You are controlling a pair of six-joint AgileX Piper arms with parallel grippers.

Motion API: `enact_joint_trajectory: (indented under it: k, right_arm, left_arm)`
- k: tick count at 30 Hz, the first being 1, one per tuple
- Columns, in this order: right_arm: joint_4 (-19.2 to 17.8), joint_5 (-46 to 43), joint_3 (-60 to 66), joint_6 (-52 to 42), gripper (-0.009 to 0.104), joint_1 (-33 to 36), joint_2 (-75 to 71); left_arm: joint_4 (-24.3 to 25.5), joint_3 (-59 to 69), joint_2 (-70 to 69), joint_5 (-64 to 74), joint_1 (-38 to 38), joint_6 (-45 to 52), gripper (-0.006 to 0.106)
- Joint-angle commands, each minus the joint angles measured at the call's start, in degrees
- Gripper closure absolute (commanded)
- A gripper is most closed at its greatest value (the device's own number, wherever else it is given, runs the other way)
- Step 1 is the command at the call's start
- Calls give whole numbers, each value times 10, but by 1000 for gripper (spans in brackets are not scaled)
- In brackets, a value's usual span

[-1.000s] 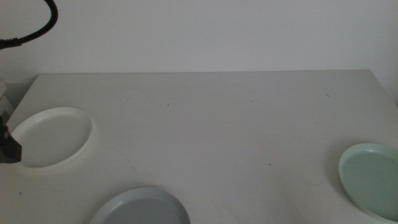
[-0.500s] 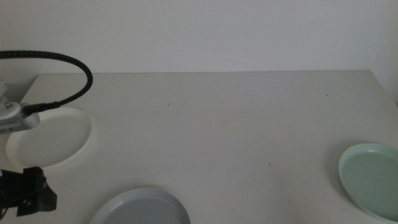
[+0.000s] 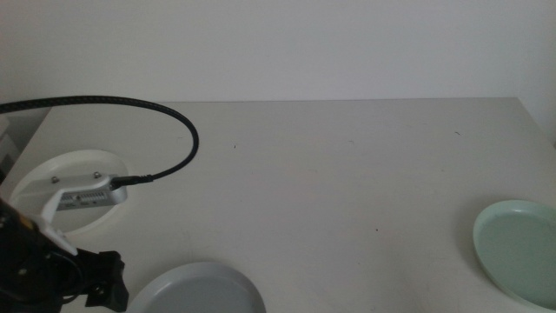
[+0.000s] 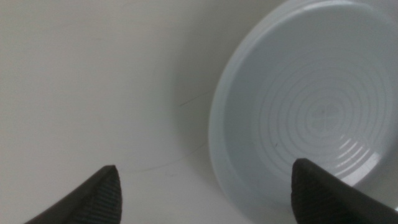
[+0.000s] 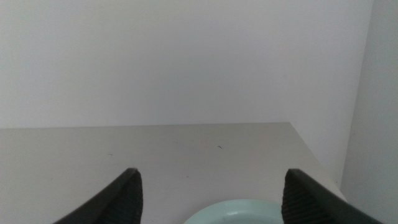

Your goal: Stack the three bowls on top of each other.

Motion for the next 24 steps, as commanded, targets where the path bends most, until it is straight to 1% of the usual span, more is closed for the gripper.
enact_joint_trajectory:
  k: [1,6,12,14,22,23,24]
  right_arm:
    - [-6,-45,-4,-3,38,-5,-15]
    - [-6,-45,-4,-3,38,-5,-15]
    - [-6,-45,-4,-3,38,-5,-15]
    - [-6,-45,-4,-3,38,-5,-15]
    - [-6,-45,-4,-3,38,-5,-15]
    - [-6,-45,-4,-3,38,-5,-15]
    - [-6,-45,-4,-3,38,-5,-15]
  left_arm:
    - [4,-13,16,-33,-32,-23,-5]
    - [14,-13,69,-78,-73,-32,-5]
    - [12,-13,134,-118,-94,-32,-4]
    - [12,-13,154,-123,-97,-32,-3]
    - [7,-13,196,-123,-97,-30,13]
    - [7,-13,198,-123,-97,-29,15]
    - [7,-13,198,-124,-97,-29,21]
